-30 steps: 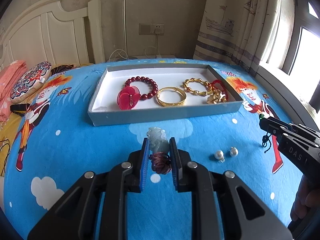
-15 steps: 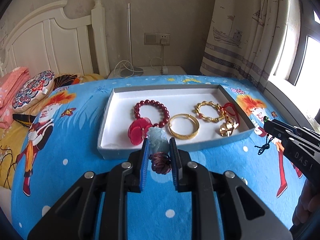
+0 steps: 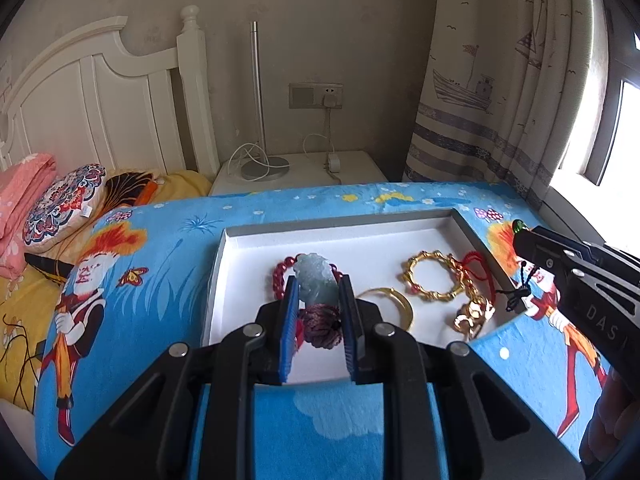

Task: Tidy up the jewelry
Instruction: 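Carry the jade pendant over the tray with the left tool while the right tool carries the green pendant, then open the left tool to drop the jade pendant while the right tool drops the green pendant, then grasp a pearl earring from the bed with the left tool, then grasp the other pearl earring with the right tool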

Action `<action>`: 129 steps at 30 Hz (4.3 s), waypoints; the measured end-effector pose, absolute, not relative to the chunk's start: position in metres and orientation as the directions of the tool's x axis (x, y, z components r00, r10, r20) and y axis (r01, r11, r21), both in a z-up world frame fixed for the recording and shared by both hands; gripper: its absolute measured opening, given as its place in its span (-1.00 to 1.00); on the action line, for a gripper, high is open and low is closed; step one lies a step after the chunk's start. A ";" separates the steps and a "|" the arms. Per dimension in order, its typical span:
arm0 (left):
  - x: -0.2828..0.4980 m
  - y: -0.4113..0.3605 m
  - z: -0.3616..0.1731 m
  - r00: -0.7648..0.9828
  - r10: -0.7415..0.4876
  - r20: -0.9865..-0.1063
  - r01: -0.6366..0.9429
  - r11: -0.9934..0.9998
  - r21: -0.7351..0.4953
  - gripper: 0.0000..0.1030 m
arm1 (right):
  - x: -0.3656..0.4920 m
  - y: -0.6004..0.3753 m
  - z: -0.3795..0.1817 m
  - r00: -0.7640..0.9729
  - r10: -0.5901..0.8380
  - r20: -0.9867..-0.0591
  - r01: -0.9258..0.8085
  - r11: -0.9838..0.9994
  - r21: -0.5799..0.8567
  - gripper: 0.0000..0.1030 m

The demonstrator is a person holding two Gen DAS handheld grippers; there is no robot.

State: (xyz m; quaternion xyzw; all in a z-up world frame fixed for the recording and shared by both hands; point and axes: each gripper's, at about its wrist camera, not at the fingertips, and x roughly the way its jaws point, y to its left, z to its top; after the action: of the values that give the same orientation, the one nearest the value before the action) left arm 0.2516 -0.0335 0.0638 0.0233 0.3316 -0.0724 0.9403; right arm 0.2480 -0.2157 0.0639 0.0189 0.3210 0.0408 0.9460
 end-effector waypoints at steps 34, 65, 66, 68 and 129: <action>0.335 -0.036 0.005 0.658 -0.119 -0.744 0.152 0.988 -0.024 -0.62 | 0.314 -0.185 -0.005 0.699 0.030 -0.714 -0.026 1.000 0.016 -0.59; 0.255 -0.013 0.035 0.749 -0.126 -0.650 0.093 0.992 -0.085 -0.09 | 0.232 -0.238 0.014 0.759 0.015 -0.651 0.049 0.996 0.080 0.03; 0.250 -0.014 0.036 0.751 -0.126 -0.648 0.094 0.992 -0.084 -0.09 | 0.227 -0.239 0.013 0.758 0.015 -0.652 0.049 0.996 0.079 0.03; 0.241 -0.017 0.036 0.753 -0.131 -0.645 0.099 0.991 -0.086 -0.09 | 0.217 -0.240 0.011 0.757 0.017 -0.653 0.045 0.996 0.078 0.03; 0.155 -0.087 -0.019 0.596 -0.244 -0.765 0.312 0.948 -0.060 -0.72 | 0.132 -0.253 -0.023 0.690 0.099 -0.717 -0.045 0.995 0.095 0.43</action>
State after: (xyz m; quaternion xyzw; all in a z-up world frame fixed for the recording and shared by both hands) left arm 0.1548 -0.0873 -0.0195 0.0400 0.4216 -0.1557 0.8924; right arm 0.1324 -0.2526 -0.0231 0.0347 0.3920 0.0393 0.9185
